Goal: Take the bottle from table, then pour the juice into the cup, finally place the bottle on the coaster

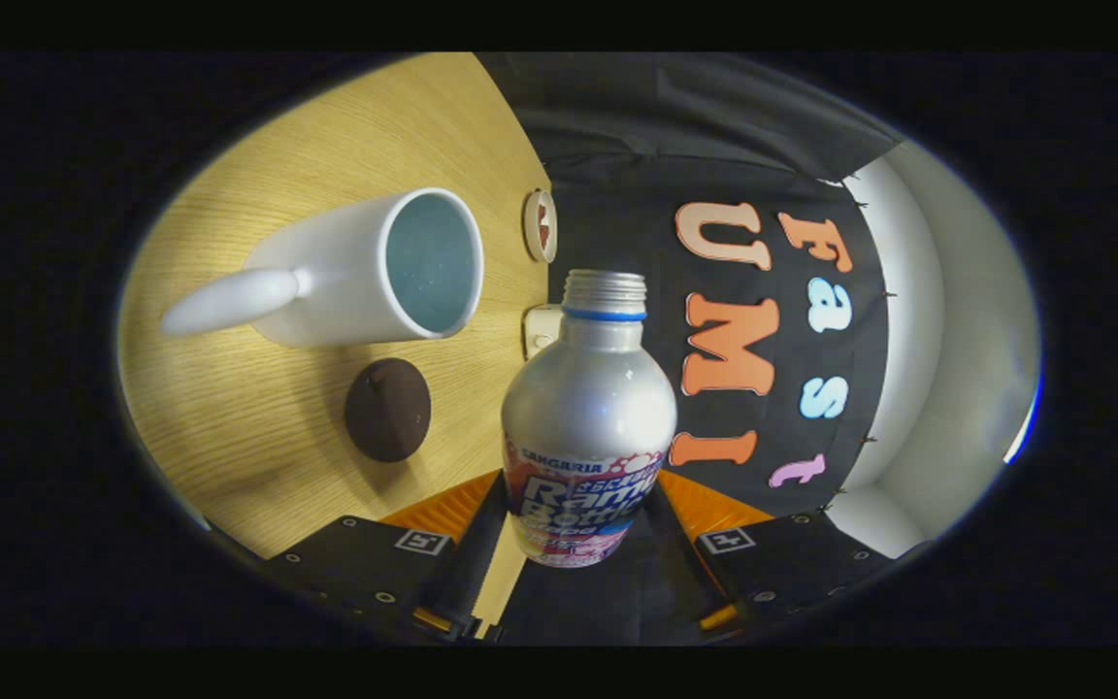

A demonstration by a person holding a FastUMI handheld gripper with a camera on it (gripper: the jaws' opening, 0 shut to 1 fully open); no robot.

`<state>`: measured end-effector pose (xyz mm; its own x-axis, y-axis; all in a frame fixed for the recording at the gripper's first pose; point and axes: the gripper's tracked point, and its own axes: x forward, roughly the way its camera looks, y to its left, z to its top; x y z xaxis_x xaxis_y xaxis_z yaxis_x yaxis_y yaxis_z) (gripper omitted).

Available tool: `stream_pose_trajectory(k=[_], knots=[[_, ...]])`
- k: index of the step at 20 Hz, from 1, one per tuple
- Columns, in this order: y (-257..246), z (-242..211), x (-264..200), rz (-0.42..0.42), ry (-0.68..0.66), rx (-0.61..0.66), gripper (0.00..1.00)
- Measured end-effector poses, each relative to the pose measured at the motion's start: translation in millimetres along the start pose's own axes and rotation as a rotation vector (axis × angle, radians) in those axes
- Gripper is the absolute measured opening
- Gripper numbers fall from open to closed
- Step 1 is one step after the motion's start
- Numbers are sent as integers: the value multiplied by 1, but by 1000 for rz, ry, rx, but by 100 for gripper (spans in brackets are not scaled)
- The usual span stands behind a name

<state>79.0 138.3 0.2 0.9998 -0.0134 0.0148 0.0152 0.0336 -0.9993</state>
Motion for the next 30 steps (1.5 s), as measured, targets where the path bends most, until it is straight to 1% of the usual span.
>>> stream_pose_trajectory(k=[5,8,14,26,30], knots=[[-9,-3,1,-26,3,-98,78],[-10,0,2,-26,-10,-144,78],[-12,0,3,-34,-10,-210,78],[-15,1,5,-21,-23,-340,78],[-15,0,6,-14,-20,-358,78]])
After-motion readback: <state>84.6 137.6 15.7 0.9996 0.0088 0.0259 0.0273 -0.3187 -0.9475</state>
